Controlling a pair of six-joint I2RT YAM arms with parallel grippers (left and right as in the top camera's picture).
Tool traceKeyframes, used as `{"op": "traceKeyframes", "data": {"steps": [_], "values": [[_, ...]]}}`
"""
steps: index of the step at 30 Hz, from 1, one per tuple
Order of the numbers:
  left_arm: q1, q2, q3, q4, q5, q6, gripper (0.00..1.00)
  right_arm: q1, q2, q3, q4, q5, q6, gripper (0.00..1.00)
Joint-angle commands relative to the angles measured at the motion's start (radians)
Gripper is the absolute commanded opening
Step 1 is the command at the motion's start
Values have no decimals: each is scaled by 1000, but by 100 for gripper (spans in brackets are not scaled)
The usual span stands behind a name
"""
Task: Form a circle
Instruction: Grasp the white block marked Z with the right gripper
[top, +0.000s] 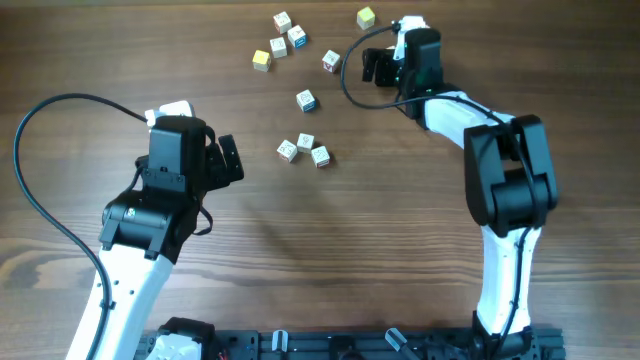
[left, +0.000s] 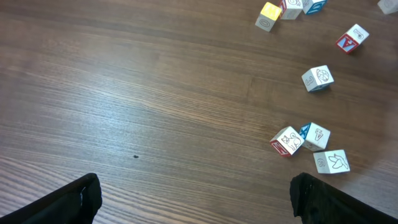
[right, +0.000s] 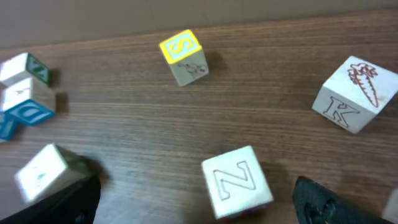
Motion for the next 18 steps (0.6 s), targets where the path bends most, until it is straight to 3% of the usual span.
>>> {"op": "traceKeyframes", "data": {"steps": [1,5,13,18], "values": [[5,2,0,3,-10,-13,100,0,59,17,55,70,-23,98],[5,2,0,3,-10,-13,100,-1,85,18,103,69,-21,96],[5,2,0,3,-10,-13,100,-1,88,24,109,69,-13,79],[5,2,0,3,-10,-13,100,-1,87,24,87,69,6,74]]}}
